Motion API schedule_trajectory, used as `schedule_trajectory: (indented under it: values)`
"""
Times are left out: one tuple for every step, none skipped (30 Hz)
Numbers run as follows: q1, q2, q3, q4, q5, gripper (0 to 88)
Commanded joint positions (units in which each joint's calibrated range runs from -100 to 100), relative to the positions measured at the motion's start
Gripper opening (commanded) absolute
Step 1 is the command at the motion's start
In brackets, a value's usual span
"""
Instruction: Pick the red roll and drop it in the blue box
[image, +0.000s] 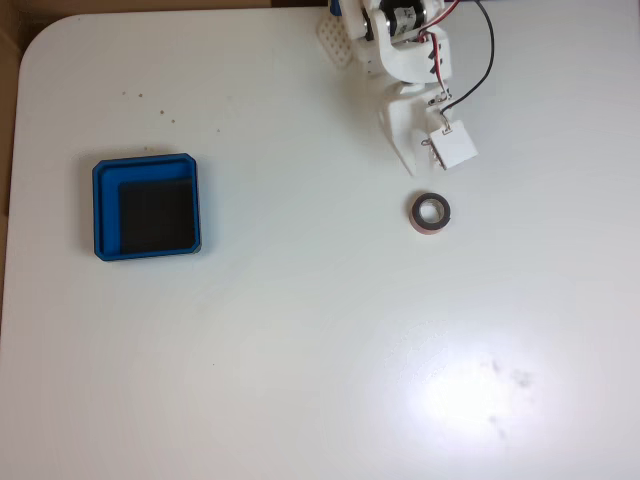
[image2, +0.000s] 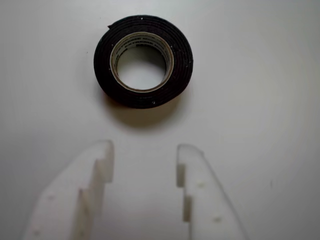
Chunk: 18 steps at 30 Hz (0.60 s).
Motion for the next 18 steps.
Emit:
schedule_trajectory:
  values:
    - [-0.5,4.3,-10.6,8.2,0.3,6.3]
    - [-0.5,5.9,-12.5,9.5,0.3,6.3]
    - [-0.5,7.4,-14.3,10.6,0.3,6.3]
    - [-0.5,8.9,-15.8,11.0,0.3,6.3]
    - [-0.5,10.2,-17.1,11.1,0.3,6.4]
    - [-0.5,11.3,-18.0,11.1,0.4,6.4]
    - [-0.5,11.9,-18.6,11.1,0.4,6.5]
    - [-0.5,12.2,-18.7,11.1,0.4,6.5]
    - [-0.5,12.3,-18.7,11.1,0.4,6.7]
    - [-0.5,12.3,-18.7,11.1,0.4,7.4]
    - [-0.5,12.3,-18.8,11.1,0.5,8.4]
    - [-0.5,12.4,-18.8,11.1,0.5,9.8]
    - [-0.5,12.6,-18.8,11.1,0.9,11.7]
    - [-0.5,12.6,-18.8,11.0,1.5,13.6]
    - [-0.5,12.6,-18.8,11.0,2.2,15.6]
    - [-0.5,12.6,-18.8,11.0,3.0,17.4]
    - [-0.5,12.6,-18.8,10.9,3.8,19.0]
    - [-0.5,12.6,-18.8,10.8,4.4,20.1]
